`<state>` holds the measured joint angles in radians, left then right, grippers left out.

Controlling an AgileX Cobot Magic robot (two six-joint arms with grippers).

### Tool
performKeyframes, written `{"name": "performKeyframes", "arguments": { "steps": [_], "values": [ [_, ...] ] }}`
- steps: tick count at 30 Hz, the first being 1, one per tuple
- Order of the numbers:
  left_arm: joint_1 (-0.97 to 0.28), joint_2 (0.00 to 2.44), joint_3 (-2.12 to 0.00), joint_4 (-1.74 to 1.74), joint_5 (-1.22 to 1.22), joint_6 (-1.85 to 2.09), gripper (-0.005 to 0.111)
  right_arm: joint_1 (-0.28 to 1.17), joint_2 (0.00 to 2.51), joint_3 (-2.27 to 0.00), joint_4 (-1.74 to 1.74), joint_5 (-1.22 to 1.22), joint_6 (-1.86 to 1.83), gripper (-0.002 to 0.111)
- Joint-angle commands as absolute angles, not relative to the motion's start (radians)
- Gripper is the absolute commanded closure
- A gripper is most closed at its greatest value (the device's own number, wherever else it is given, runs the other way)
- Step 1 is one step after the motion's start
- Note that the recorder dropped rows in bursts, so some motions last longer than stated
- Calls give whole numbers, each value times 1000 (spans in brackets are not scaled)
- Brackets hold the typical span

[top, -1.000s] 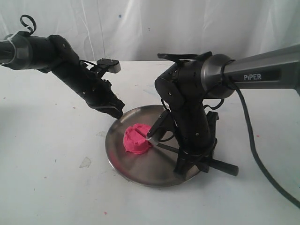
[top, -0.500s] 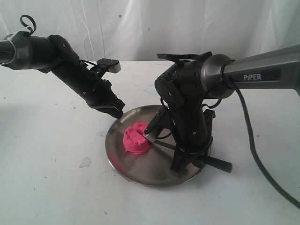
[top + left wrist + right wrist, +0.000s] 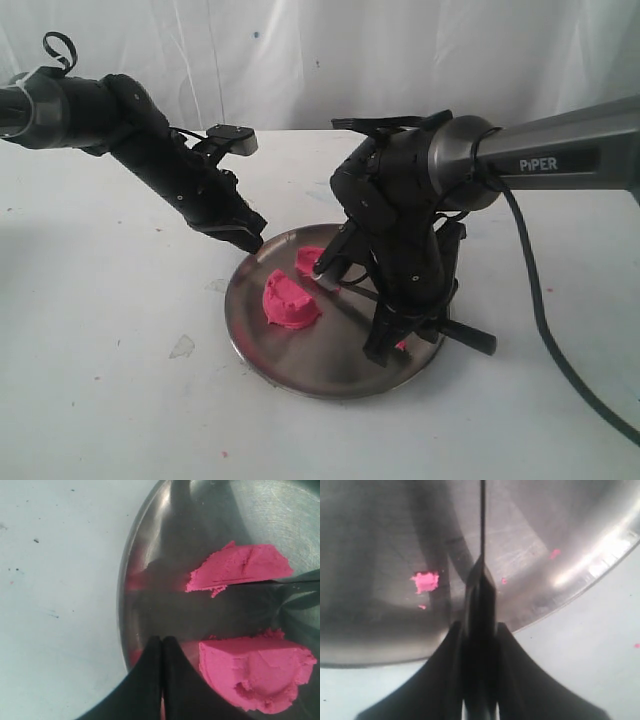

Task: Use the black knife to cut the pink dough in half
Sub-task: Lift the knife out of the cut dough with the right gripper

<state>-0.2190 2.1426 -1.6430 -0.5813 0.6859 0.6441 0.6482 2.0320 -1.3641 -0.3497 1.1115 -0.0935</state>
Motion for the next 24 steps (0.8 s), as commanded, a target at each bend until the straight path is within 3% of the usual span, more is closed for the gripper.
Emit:
{"name": "performKeyframes", "arguments": {
  "steps": [1, 24],
  "values": [
    [-222, 2134, -1640, -601, 708, 642, 107, 647, 2032, -1365, -309, 1104, -119, 108],
    [-222, 2134, -1640, -601, 708, 642, 107, 666, 1997, -1365, -33, 1067, -314, 108]
  ]
}}
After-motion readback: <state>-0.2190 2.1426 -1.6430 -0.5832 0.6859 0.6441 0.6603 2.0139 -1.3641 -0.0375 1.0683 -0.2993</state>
